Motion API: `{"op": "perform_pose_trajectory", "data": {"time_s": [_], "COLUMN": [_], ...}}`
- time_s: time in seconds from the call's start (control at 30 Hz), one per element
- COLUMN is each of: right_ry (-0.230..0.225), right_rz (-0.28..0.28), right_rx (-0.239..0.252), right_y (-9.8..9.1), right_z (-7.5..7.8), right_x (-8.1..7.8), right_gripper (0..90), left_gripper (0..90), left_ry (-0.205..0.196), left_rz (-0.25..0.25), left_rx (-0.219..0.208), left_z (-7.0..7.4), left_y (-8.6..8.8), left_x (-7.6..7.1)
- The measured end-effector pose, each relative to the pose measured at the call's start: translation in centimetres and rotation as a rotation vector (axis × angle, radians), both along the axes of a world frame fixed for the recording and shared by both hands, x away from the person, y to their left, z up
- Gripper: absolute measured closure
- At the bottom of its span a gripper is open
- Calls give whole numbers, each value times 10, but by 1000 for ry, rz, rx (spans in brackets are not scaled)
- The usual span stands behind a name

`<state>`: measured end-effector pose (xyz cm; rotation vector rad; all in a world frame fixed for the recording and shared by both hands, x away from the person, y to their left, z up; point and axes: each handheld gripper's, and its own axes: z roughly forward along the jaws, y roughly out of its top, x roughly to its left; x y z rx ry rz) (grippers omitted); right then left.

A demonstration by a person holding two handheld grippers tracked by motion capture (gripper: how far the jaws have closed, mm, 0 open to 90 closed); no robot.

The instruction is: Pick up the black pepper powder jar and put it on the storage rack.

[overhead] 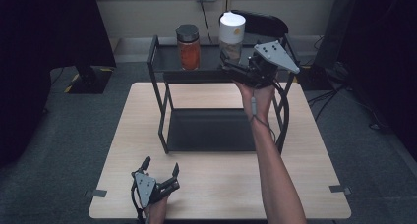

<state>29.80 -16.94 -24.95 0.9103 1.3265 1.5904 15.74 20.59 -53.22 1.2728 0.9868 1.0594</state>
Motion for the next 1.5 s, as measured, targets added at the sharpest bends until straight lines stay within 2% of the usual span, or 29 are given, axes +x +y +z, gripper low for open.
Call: {"op": "perform_pose_trajectory", "data": {"time_s": [0.3,0.6,0.93,1.2,1.5], "right_ry": [-19,-50,-93,-96,-68], "right_rz": [7,10,-16,-18,-36], "right_rx": [6,-8,-25,-29,-14], "right_y": [-6,-9,-9,-14,-26], "right_z": [-14,-28,-46,-59,-76], "right_x": [-12,-29,-48,-64,-73], "right_gripper": [0,0,0,0,0], "left_gripper": [27,27,27,27,27], "left_ry": [0,1,1,1,1], "left_rz": [0,0,0,0,-1], "left_rx": [1,2,2,3,3], "left_z": [0,0,0,0,0], "left_y": [0,0,0,0,0], "left_x": [0,0,0,0,0]}}
